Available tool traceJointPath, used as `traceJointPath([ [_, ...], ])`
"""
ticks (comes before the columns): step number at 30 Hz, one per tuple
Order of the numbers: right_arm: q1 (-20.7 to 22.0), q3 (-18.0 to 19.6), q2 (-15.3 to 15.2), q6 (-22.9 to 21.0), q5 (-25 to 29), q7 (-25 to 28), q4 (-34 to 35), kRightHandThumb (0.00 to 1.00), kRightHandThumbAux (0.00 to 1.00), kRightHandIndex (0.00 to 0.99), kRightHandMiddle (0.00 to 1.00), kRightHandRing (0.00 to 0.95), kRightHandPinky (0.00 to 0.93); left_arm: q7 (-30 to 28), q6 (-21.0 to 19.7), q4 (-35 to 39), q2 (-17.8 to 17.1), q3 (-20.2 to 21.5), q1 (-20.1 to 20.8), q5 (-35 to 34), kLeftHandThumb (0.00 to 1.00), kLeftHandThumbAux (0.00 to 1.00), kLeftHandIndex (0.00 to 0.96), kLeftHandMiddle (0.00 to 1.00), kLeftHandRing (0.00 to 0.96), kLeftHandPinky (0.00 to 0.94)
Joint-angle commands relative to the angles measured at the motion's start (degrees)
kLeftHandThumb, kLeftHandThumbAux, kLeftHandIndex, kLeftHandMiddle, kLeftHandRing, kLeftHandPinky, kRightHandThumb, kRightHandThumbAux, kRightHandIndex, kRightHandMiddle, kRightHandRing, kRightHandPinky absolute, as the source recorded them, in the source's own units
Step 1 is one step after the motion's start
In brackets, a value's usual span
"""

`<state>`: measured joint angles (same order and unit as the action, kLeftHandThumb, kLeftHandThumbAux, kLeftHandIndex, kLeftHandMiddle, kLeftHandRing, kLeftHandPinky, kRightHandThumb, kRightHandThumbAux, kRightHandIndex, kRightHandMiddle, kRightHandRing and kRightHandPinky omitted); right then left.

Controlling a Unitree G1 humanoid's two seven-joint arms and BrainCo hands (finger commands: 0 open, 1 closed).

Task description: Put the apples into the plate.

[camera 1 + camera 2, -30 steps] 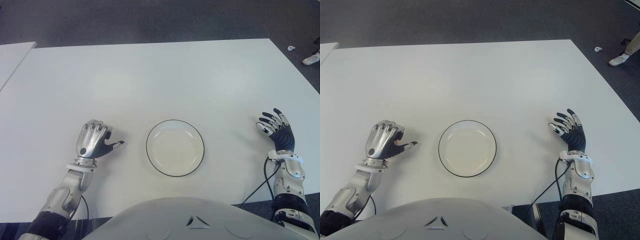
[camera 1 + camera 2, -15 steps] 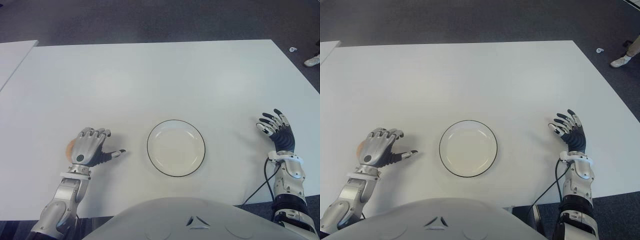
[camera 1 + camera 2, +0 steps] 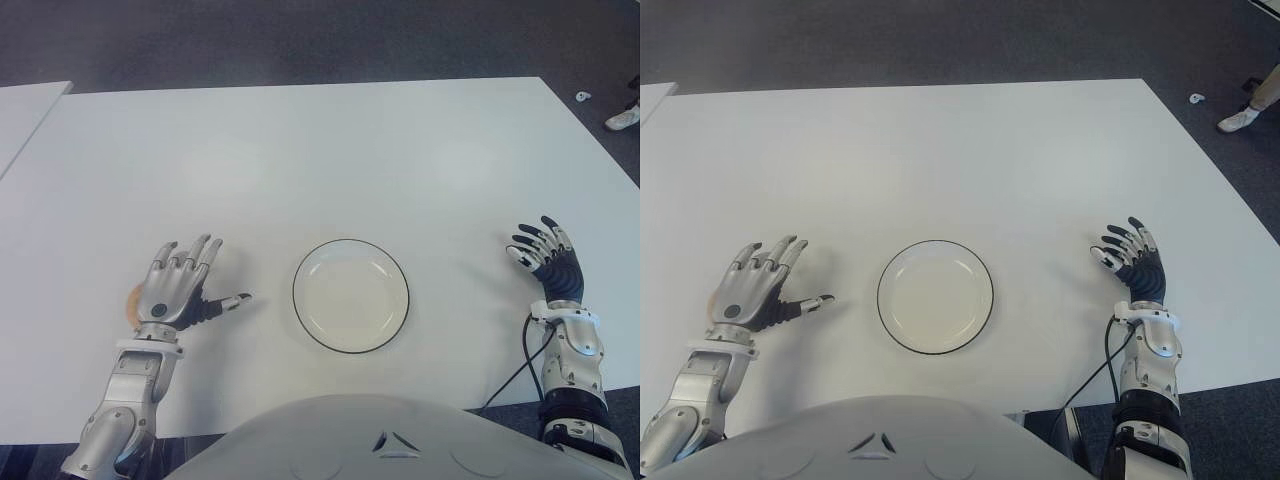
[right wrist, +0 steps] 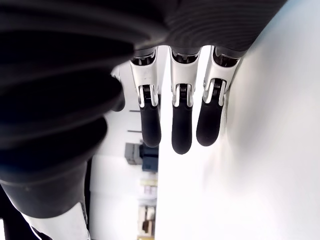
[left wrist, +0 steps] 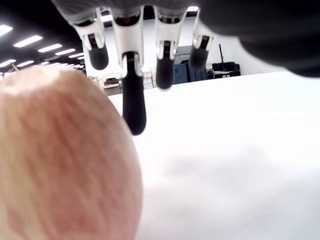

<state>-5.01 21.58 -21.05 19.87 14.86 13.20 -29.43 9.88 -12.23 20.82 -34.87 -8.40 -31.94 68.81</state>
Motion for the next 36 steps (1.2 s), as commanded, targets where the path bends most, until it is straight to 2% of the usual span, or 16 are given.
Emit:
traceJointPath([
  [1, -2.87, -1.18, 2.19, -3.43, -0.67, 0.11, -1.59, 0.387, 0.835, 0.106, 0.278, 0.294, 0.282, -1.76, -0.49, 1.21, 0.77, 0.75, -1.05, 1.13, 0.171, 0.13, 0.002, 0.0, 0.0, 0.0],
  [16, -3.62, -2.32, 2.51, -3.56, -1.97, -0.81, -0.81, 0.394, 0.824, 0.101, 0.279, 0.289, 0.276, -0.73, -1.68, 3.13, 2.56, 3.2, -3.35, 3.86, 0.175, 0.102, 0.0, 0.0, 0.0, 0.0],
  [36, -3.95, -3.75, 2.58, -0.88, -2.87, -0.11, -1.88, 0.35, 0.831, 0.09, 0.276, 0.292, 0.287, -0.66, -1.09, 4.26, 3.21, 4.5, -4.05, 5.16, 0.181, 0.086, 0.0, 0.0, 0.0, 0.0],
])
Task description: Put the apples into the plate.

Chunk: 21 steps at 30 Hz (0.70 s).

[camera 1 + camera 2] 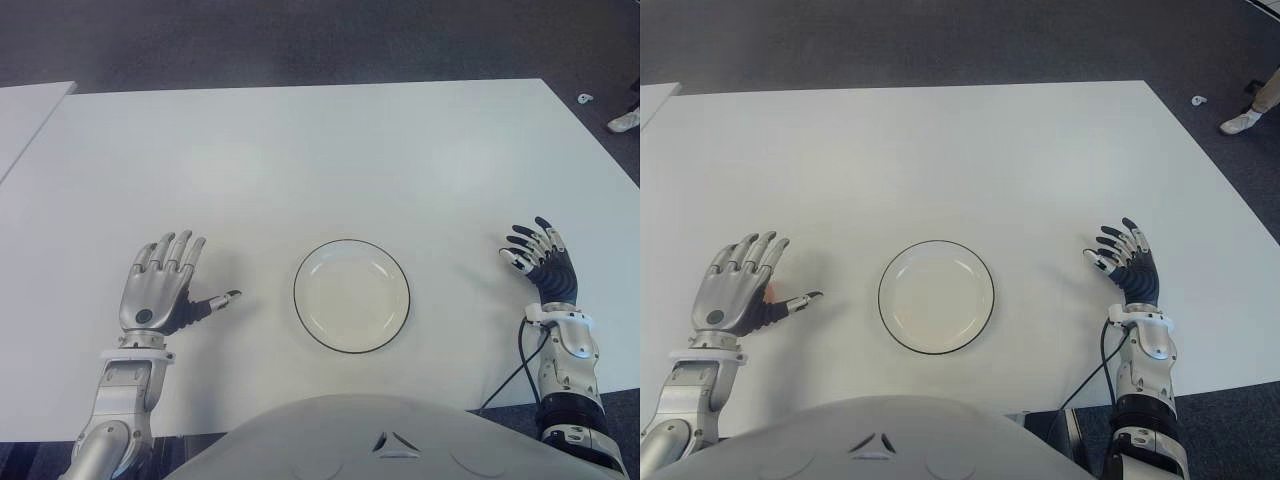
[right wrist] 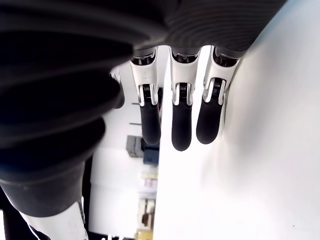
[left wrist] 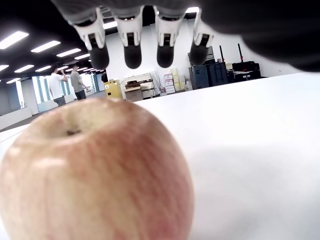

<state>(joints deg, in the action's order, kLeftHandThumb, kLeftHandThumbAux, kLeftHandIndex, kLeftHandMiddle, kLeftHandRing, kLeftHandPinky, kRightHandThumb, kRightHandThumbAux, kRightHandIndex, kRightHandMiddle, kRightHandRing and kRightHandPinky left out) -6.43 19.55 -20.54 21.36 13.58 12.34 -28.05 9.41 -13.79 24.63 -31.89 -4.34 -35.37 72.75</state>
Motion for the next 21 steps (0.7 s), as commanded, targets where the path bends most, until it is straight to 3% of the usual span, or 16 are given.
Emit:
traceJointPath([
  [1, -2.57, -1.83, 2.12, -2.23, -1.63, 0.66, -3.29, 0.345, 0.832, 0.09, 0.276, 0.293, 0.286, -0.21, 0.51, 0.5, 0.21, 0.54, -0.68, 1.22, 0.182, 0.084, 0.0, 0.0, 0.0, 0.0],
  [11, -3.39, -2.31, 2.89, -2.22, -0.91, 0.71, -1.31, 0.341, 0.836, 0.094, 0.278, 0.292, 0.296, -2.73, 0.98, 4.31, 0.03, 3.16, -3.85, 0.97, 0.209, 0.088, 0.0, 0.0, 0.0, 0.0],
  [16, -3.61, -2.53, 2.69, -1.44, -1.67, 0.6, -1.38, 0.36, 0.836, 0.095, 0.279, 0.293, 0.296, -1.28, 3.29, 5.61, -1.75, 11.42, -10.2, -3.52, 0.23, 0.102, 0.0, 0.0, 0.0, 0.0],
  [21, -3.89, -2.6, 2.63, -1.11, -1.58, 0.8, -1.24, 0.371, 0.832, 0.096, 0.274, 0.289, 0.302, -2.29, 4.38, 6.23, -1.3, 14.43, -11.94, -3.8, 0.25, 0.112, 0.0, 0.0, 0.0, 0.0],
])
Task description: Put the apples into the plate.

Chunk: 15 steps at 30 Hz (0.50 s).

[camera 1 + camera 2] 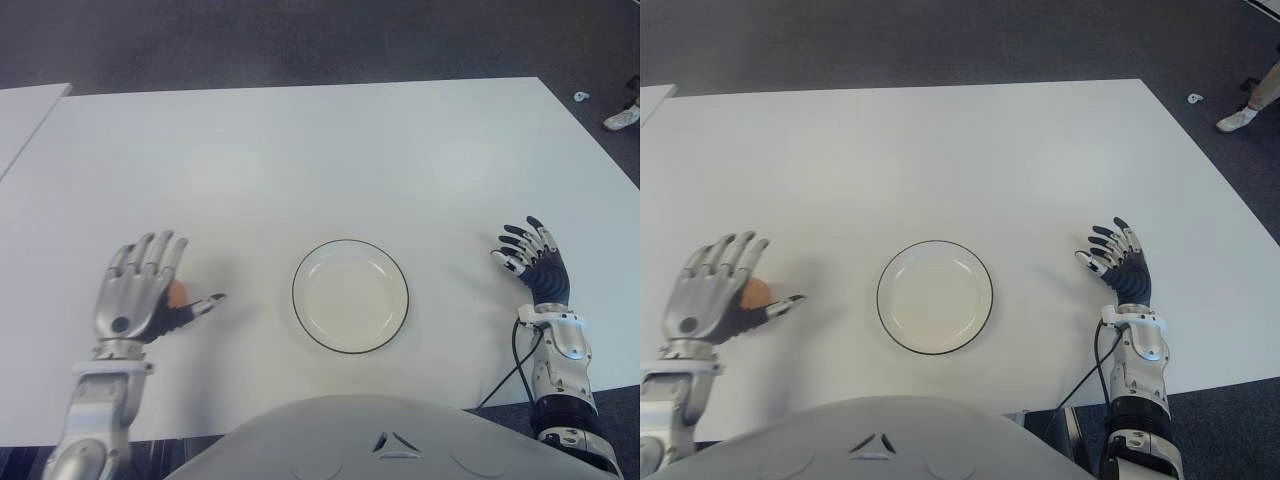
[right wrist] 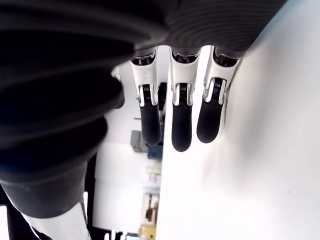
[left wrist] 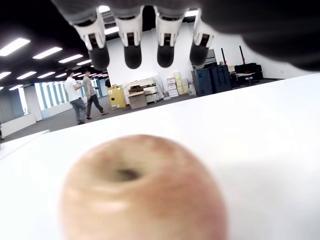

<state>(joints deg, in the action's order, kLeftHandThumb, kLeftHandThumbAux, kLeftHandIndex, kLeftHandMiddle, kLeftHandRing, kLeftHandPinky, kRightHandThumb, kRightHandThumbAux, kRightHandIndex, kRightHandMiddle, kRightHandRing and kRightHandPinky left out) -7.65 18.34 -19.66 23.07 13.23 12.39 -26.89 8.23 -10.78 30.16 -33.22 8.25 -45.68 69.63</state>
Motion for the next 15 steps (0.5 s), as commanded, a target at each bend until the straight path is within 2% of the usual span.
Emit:
traceJointPath([
  [1, -2.72, -1.4, 1.75, -2.85, -1.2, 0.74, -2.33, 0.375, 0.831, 0.097, 0.274, 0.289, 0.301, -1.18, 1.55, 0.77, 0.1, 2.18, -1.84, -0.74, 0.253, 0.112, 0.0, 0.0, 0.0, 0.0],
  [11, -2.68, -1.61, 1.46, -2.38, -1.16, 1.1, -2.53, 0.399, 0.819, 0.12, 0.285, 0.291, 0.306, -1.67, 2.85, 2.96, 2.25, 3.74, -4.04, -0.37, 0.261, 0.112, 0.0, 0.0, 0.0, 0.0],
  [15, -1.99, -1.65, 1.9, -0.35, -1.96, 0.09, -3.15, 0.422, 0.815, 0.145, 0.291, 0.295, 0.315, -1.78, 3.22, 3.69, 3.58, 4.51, -5.33, -0.67, 0.259, 0.123, 0.0, 0.0, 0.0, 0.0],
])
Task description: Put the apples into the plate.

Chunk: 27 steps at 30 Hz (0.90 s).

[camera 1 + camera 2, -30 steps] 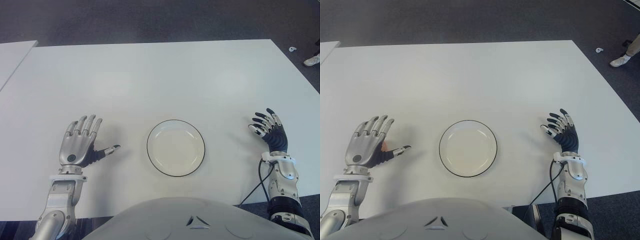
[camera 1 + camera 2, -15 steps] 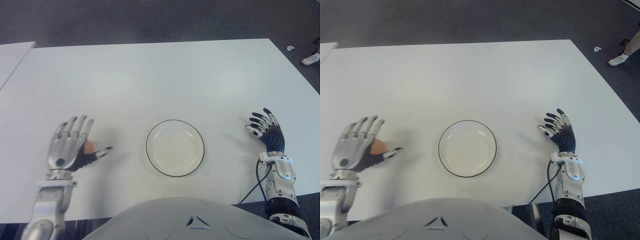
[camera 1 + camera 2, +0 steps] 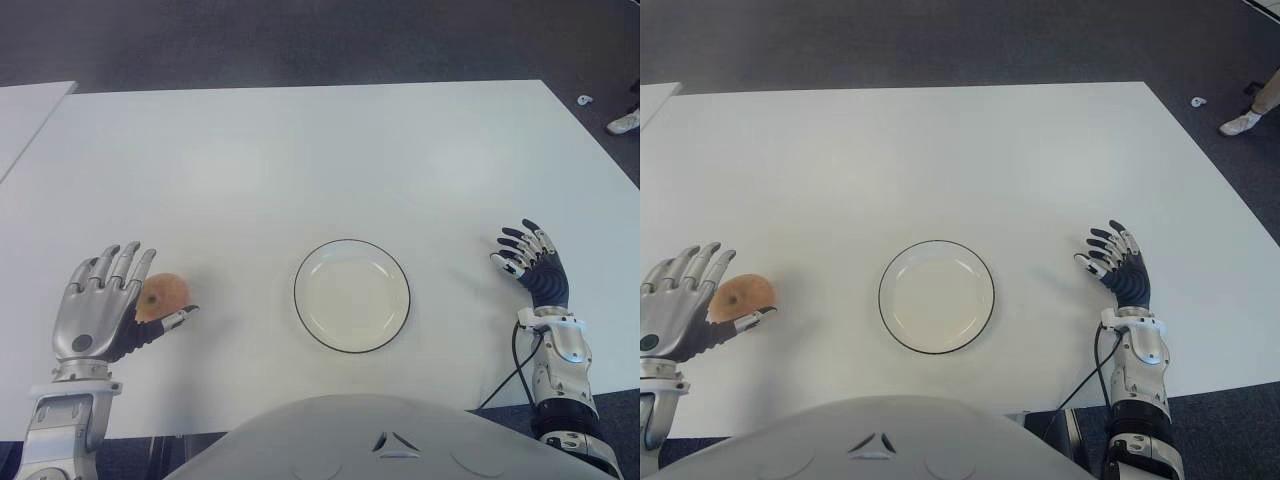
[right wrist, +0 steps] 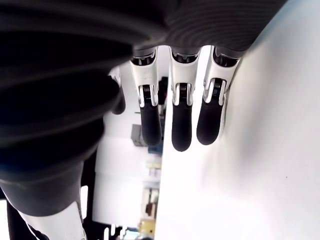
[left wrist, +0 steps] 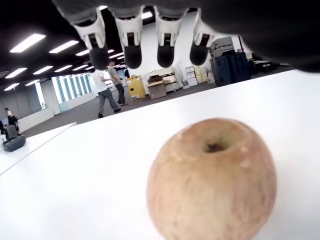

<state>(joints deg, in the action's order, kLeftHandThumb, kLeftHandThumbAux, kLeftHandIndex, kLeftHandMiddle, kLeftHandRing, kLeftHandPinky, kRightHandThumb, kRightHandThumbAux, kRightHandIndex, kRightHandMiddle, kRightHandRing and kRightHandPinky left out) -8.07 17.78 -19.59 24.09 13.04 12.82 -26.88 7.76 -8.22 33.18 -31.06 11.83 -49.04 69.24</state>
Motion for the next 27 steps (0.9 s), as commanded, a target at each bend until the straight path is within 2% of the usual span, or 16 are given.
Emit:
traceJointPath([
  [1, -1.42, -1.09, 1.62, -1.73, -1.89, -0.45, -3.41, 0.426, 0.814, 0.151, 0.292, 0.296, 0.321, -1.12, 0.82, 0.58, 1.78, 1.06, -2.35, -0.35, 0.259, 0.125, 0.0, 0.0, 0.0, 0.0],
  [12, -0.94, -1.22, 0.81, -4.35, -2.6, -1.82, -3.69, 0.413, 0.812, 0.158, 0.304, 0.31, 0.326, -0.05, 1.89, -1.85, 4.05, 1.94, -3.2, -0.87, 0.259, 0.133, 0.0, 0.0, 0.0, 0.0],
  [27, -1.29, -0.84, 1.44, -6.04, -1.52, -1.84, -1.91, 0.395, 0.827, 0.137, 0.298, 0.313, 0.333, 1.61, 2.96, -4.23, 5.12, 2.48, -3.06, -0.68, 0.254, 0.147, 0.0, 0.0, 0.0, 0.0],
])
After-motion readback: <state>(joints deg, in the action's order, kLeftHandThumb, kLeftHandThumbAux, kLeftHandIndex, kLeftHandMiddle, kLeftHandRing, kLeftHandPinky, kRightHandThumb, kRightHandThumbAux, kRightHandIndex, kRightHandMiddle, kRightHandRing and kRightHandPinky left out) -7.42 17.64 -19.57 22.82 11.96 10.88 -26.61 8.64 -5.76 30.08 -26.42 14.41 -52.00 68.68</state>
